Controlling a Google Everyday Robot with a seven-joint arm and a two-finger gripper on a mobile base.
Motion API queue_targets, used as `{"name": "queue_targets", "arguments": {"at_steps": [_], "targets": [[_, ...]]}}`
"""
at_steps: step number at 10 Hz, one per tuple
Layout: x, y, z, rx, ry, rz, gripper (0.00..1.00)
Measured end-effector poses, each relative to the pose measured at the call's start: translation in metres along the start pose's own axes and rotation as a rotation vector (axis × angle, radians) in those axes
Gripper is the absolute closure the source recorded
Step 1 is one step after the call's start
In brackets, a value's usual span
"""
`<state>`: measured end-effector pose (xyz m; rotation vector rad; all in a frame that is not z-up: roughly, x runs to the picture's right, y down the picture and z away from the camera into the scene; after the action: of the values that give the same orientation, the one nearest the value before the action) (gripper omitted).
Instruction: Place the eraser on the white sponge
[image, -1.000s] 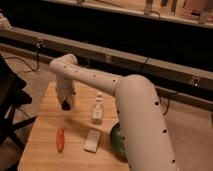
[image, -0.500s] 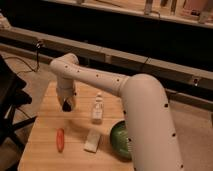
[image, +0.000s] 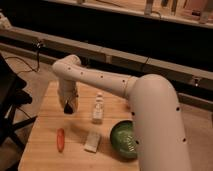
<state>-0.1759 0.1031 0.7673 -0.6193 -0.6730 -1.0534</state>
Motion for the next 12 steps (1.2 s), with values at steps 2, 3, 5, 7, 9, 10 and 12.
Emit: {"name": "queue_targets", "arguments": {"at_steps": [2,3,5,7,9,10,12], "targets": [[-0.008,0.010,0.000,0.002,-0.001,0.002,0.96],[-0.008,0.013,0.000,0.002,-0.001,0.005,0.96],[-0.019,0.023,0.005,0.004,-0.006,0.006,0.96],[-0.026,0.041,0.006,0.006,-0.007,0.018,0.96],[-0.035,0.052,0.007,0.009,-0.009,0.026,0.96],[-0.035,0.056,0.007,0.009,-0.010,0.029,0.96],[-0.049,0.071,0.012,0.011,-0.016,0.030,0.96]]}}
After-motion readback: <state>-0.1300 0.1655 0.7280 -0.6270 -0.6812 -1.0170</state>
